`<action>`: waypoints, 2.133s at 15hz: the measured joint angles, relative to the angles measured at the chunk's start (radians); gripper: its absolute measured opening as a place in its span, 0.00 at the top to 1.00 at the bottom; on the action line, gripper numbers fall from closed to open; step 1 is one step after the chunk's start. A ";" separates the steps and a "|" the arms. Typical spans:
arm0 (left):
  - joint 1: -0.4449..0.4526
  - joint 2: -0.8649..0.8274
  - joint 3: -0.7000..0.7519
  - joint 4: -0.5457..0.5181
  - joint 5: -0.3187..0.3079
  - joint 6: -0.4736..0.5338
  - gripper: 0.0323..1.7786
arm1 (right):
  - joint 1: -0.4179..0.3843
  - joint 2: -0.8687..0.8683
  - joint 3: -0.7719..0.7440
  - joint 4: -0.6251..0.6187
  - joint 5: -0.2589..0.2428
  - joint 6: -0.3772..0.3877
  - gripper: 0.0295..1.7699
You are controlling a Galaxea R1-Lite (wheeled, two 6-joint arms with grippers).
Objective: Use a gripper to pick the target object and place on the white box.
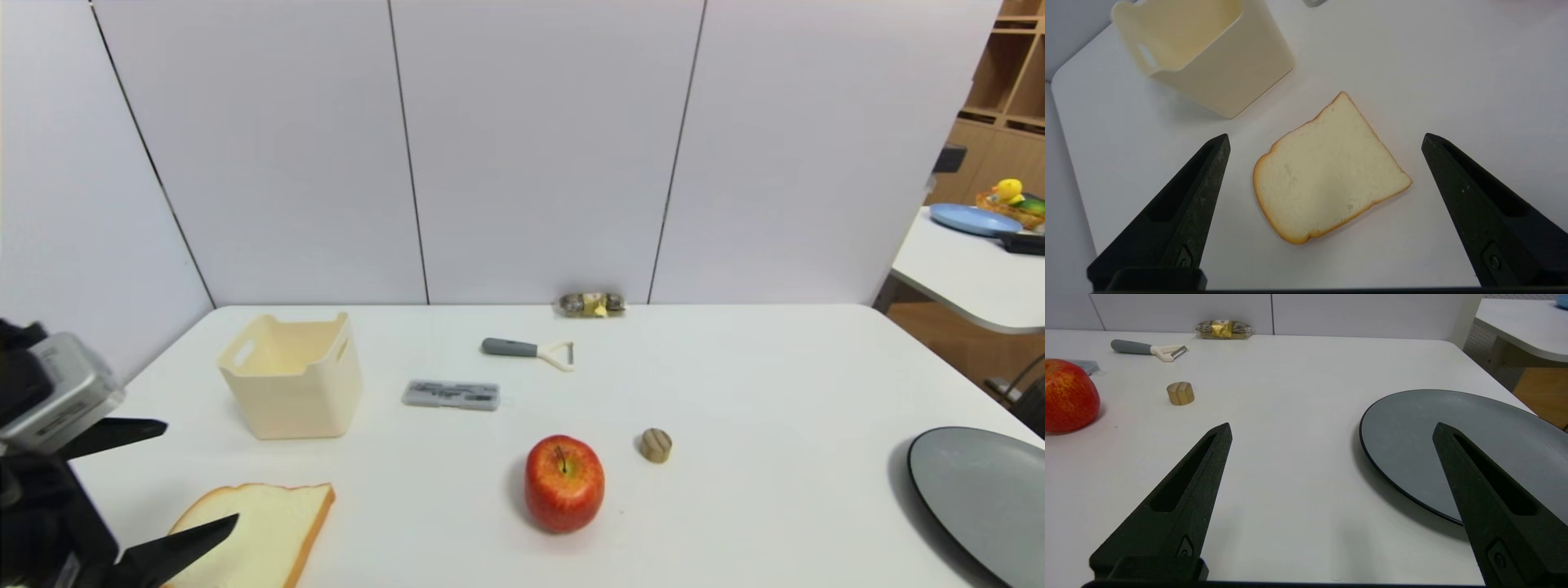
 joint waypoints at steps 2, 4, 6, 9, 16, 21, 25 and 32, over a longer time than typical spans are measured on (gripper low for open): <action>-0.092 0.148 -0.078 -0.006 -0.001 0.020 0.05 | 0.000 0.000 0.000 0.000 0.000 0.000 0.04; -0.174 0.278 -0.140 -0.034 -0.002 0.026 0.05 | 0.000 0.000 0.000 0.000 0.000 0.000 0.04; -0.254 0.401 -0.201 -0.084 -0.002 0.026 0.05 | 0.000 0.000 0.000 0.000 0.000 0.000 0.04; -0.356 0.556 -0.318 -0.114 -0.003 0.026 0.05 | 0.000 0.000 0.000 0.000 0.000 0.000 0.04; -0.516 0.800 -0.585 -0.117 -0.004 0.012 0.05 | 0.000 0.000 0.000 0.000 0.000 0.000 0.04; -0.584 0.929 -0.745 -0.116 -0.046 0.012 0.05 | 0.000 0.000 0.000 0.000 0.000 0.001 0.04; -0.609 1.042 -0.882 -0.116 -0.114 0.012 0.05 | 0.000 0.000 0.000 0.000 0.000 0.000 0.04; -0.612 1.218 -1.034 -0.113 -0.181 -0.020 0.05 | 0.000 0.000 0.000 0.000 0.000 0.000 0.04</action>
